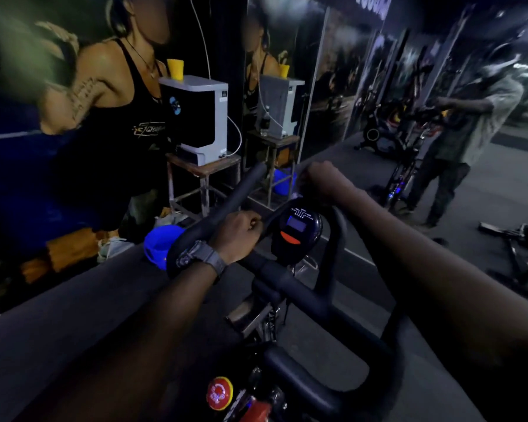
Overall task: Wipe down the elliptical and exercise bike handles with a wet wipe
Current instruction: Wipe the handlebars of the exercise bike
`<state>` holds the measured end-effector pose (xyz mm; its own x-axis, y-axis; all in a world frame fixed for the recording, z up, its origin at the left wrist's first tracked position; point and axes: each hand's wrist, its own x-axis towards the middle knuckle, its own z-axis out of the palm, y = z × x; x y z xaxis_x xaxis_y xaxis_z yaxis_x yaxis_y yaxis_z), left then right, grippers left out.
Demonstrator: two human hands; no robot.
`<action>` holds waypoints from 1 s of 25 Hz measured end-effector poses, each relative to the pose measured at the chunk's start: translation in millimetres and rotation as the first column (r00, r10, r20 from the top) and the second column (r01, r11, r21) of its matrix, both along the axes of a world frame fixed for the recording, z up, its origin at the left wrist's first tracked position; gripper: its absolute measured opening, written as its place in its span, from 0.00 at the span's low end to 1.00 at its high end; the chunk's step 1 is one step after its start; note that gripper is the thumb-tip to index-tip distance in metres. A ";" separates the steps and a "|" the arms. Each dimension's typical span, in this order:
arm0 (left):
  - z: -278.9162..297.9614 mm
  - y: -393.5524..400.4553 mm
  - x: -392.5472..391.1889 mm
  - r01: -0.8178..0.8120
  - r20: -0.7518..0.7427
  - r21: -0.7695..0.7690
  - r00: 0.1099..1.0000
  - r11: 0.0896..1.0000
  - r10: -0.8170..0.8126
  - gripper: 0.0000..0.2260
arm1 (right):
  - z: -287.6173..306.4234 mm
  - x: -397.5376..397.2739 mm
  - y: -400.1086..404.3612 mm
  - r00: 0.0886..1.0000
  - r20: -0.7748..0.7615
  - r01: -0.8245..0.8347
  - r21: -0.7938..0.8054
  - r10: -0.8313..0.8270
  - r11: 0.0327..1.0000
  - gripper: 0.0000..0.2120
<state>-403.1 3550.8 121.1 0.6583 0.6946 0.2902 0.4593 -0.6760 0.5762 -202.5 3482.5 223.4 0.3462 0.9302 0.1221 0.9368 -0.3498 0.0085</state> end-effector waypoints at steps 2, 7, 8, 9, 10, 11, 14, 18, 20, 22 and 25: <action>-5.6 12.8 -1.8 0.064 -0.028 -0.025 0.998 0.998 -0.064 0.12 | 1.0 -22.9 12.6 0.999 0.024 -0.043 -0.031 0.043 0.999 0.15; -8.5 29.7 -8.1 0.236 0.025 -0.010 0.971 0.972 -0.236 0.09 | 8.1 -32.6 10.4 0.991 0.030 0.128 -0.025 -0.128 0.991 0.07; -9.5 30.3 -10.1 0.239 0.041 -0.024 0.970 0.971 -0.238 0.08 | 2.8 -39.5 15.6 0.987 -0.003 0.160 -0.006 -0.160 0.987 0.10; -12.0 31.7 -10.9 0.235 0.053 -0.045 0.971 0.971 -0.233 0.07 | -2.0 -51.3 21.8 0.988 0.005 0.151 -0.024 -0.151 0.988 0.12; -13.1 32.1 -13.0 0.228 0.049 -0.066 0.973 0.971 -0.225 0.06 | -7.5 -60.6 27.5 0.992 0.022 0.123 -0.070 -0.122 0.990 0.13; -15.4 33.4 -14.3 0.230 0.049 -0.086 0.973 0.969 -0.226 0.05 | -9.9 -66.9 32.0 0.995 0.035 0.095 -0.126 -0.091 0.988 0.11; -18.0 34.1 -19.2 0.242 0.065 -0.127 0.970 0.962 -0.236 0.07 | -5.9 -66.0 29.0 0.991 0.037 0.128 -0.077 -0.125 0.989 0.10; -20.3 34.8 -18.0 0.250 0.051 -0.102 0.968 0.963 -0.246 0.06 | -2.0 -60.4 16.1 0.964 0.077 0.260 -0.052 -0.255 0.964 0.14; -20.2 36.4 -18.1 0.251 0.041 -0.104 0.968 0.962 -0.248 0.06 | 3.9 -61.0 14.8 0.964 0.066 0.263 -0.063 -0.259 0.963 0.14; -16.7 36.5 -18.8 0.251 0.025 -0.093 0.968 0.963 -0.250 0.03 | -2.2 -76.7 19.3 0.971 0.098 0.221 -0.048 -0.216 0.974 0.13; -16.8 39.7 -18.4 0.182 0.061 -0.107 0.982 0.977 -0.176 0.03 | -49.7 -141.4 27.5 0.976 0.217 0.041 -0.097 -0.019 0.994 0.16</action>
